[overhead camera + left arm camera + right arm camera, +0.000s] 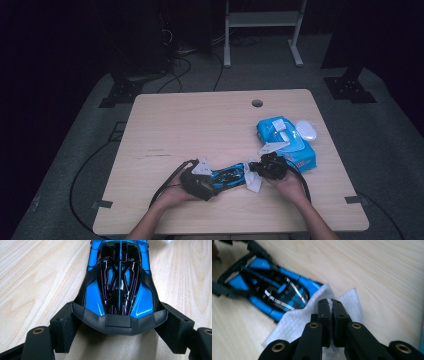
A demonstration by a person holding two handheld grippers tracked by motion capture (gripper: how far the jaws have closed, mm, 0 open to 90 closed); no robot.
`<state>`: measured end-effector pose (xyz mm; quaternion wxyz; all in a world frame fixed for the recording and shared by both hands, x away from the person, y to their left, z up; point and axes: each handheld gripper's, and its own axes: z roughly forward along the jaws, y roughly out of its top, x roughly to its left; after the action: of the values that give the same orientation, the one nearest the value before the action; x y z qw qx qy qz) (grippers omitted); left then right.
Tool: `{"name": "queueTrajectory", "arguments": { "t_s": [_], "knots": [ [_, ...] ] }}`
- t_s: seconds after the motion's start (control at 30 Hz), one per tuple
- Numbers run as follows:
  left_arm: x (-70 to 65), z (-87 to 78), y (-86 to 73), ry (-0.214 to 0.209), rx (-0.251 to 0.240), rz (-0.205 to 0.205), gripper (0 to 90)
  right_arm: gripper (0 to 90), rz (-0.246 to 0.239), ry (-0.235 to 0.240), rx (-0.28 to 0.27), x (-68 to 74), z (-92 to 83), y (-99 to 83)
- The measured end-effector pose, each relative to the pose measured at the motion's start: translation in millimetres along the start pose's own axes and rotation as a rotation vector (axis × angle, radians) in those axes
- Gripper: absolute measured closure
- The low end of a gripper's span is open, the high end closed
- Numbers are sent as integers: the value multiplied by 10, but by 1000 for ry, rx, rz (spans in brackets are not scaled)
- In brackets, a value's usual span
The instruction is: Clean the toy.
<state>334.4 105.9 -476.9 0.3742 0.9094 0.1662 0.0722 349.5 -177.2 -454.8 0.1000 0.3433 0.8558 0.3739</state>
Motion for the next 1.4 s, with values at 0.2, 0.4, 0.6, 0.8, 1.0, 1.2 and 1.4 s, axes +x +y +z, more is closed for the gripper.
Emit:
{"name": "queueTrajectory", "arguments": {
  "t_s": [0.2, 0.4, 0.6, 0.8, 1.0, 1.2, 1.4],
  "knots": [
    [2, -6, -3, 0, 2, 2, 242, 863, 5, 14, 41, 19, -89, -134],
    [-4, -2, 10, 2, 11, 11, 242, 864, 39, 8, 38, -14, -62, -147],
    [1, 1, 6, 0, 7, 15, 242, 864, 34, 23, -3, -6, -21, 24],
    [-1, -5, -2, 0, 4, 6, 242, 864, 40, 26, -2, 11, 12, -4],
    [6, 1, 9, 1, 10, 15, 242, 864, 58, 42, 46, -18, -94, -189],
    [8, 16, 20, -4, 0, -11, 240, 864, 93, 115, -70, -9, -160, 11],
    [75, -10, 13, -52, -23, -104, 192, 863, 64, 143, -40, 97, -18, -28]
  ]
}}
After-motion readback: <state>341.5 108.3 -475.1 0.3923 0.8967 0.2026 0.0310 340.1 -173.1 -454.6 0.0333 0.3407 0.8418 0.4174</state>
